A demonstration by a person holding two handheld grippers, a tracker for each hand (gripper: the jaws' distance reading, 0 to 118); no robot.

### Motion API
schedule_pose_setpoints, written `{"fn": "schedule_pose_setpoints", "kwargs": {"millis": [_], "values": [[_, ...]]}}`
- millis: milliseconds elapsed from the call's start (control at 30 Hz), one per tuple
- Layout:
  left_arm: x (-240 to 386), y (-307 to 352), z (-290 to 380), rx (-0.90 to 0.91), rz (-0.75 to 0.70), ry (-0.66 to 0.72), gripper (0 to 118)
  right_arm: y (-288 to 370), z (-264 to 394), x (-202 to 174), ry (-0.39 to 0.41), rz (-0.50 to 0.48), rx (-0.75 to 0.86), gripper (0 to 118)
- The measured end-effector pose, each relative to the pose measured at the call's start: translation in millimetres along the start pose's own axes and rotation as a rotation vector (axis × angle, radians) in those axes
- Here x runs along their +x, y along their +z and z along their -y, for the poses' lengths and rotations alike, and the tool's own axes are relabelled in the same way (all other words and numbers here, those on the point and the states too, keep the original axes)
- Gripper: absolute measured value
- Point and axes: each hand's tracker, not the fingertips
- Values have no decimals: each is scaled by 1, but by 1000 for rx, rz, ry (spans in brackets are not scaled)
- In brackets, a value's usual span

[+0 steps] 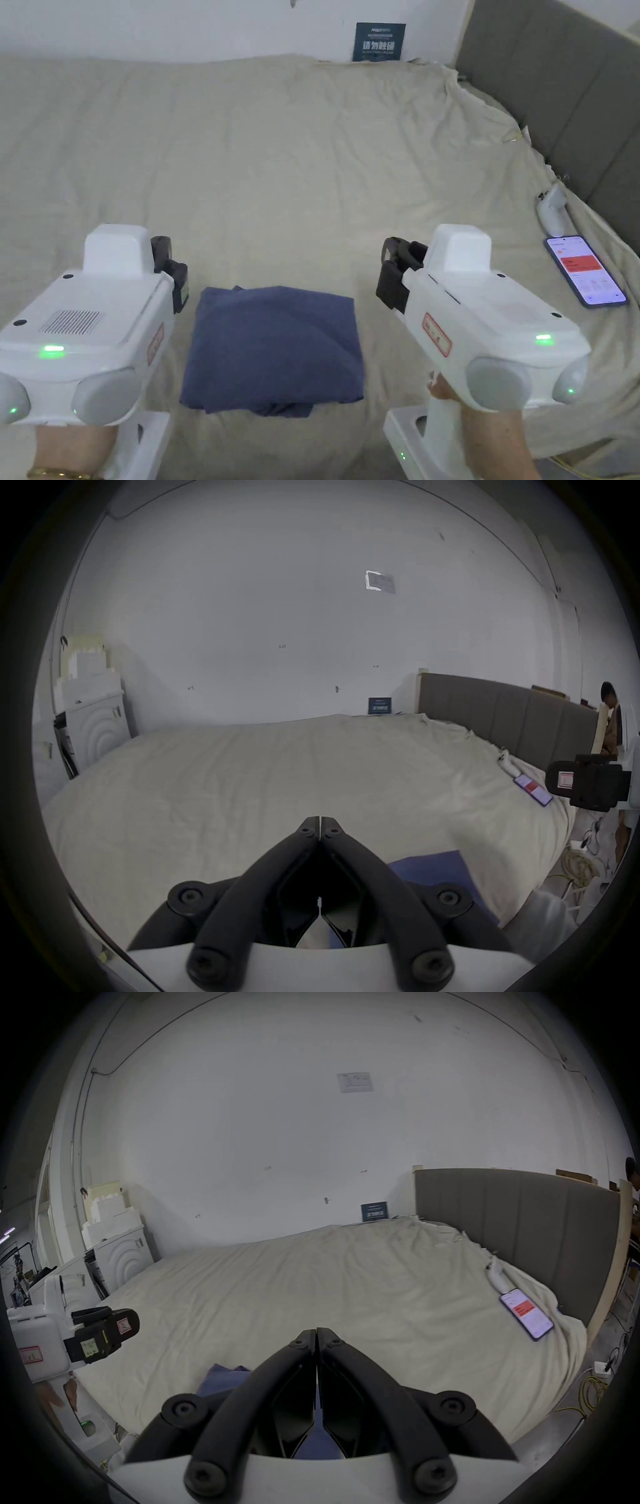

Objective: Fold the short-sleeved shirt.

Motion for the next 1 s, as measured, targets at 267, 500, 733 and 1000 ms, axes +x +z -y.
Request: {"fn": "schedule_pose_setpoints", "kwargs": {"millis": [267, 500, 733, 1000], "values": [[-15, 5, 17, -52, 5, 69, 0, -70, 58, -64, 37, -35, -124, 0], [-26, 2, 17, -68, 36, 122, 12, -98, 110, -77, 49, -38, -283, 0], [-54, -23, 11, -178, 96, 234, 112, -105, 126, -76, 41, -29, -326, 0], [-112, -97, 26, -543, 584, 625, 116, -106, 125, -71, 28, -50, -336, 0]]}}
